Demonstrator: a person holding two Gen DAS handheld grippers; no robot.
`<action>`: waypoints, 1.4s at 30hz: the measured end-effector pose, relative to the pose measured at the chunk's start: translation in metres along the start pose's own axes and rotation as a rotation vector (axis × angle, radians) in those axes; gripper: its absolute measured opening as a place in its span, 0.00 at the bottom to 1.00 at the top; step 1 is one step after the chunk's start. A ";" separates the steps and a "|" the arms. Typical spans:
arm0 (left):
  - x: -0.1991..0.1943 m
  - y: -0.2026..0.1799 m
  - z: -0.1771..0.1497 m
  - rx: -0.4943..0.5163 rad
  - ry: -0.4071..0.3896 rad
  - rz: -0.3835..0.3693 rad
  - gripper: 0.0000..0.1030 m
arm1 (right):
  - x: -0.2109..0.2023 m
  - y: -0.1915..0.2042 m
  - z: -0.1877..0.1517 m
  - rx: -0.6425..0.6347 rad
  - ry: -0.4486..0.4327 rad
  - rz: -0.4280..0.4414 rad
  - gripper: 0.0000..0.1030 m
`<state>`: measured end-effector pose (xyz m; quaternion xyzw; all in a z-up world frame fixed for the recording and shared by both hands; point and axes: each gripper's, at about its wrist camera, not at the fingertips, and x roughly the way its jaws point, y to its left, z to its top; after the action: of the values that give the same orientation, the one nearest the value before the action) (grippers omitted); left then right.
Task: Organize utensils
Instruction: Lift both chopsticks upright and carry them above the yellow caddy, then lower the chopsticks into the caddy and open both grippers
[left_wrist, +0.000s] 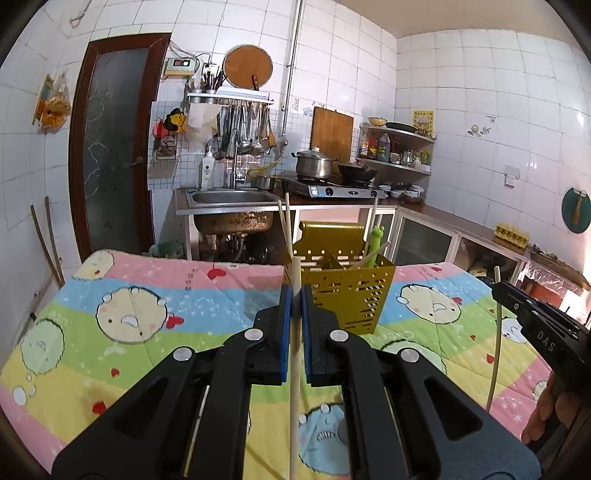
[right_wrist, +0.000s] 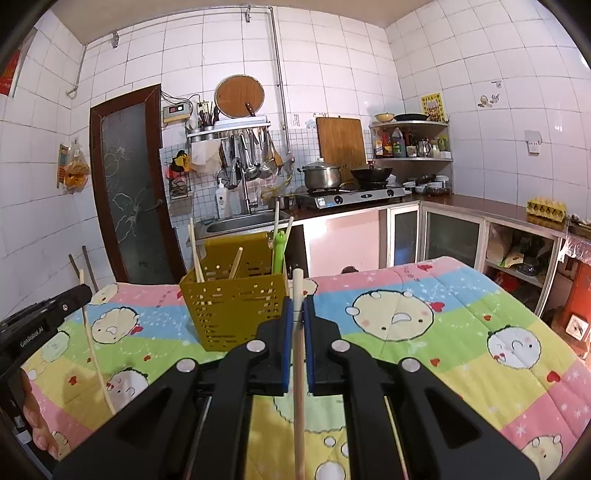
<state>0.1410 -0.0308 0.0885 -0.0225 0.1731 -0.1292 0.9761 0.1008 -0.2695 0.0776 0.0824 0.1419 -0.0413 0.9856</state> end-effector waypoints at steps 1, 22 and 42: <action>0.002 -0.001 0.003 0.003 -0.005 0.003 0.04 | 0.002 0.002 0.002 -0.007 -0.005 -0.004 0.06; 0.069 -0.020 0.144 -0.025 -0.273 0.006 0.04 | 0.087 0.029 0.144 0.012 -0.330 0.064 0.06; 0.165 -0.006 0.090 -0.049 -0.124 0.016 0.04 | 0.185 0.026 0.112 0.038 -0.288 0.077 0.06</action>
<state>0.3201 -0.0798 0.1186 -0.0531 0.1157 -0.1155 0.9851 0.3109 -0.2741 0.1343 0.0994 -0.0049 -0.0177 0.9949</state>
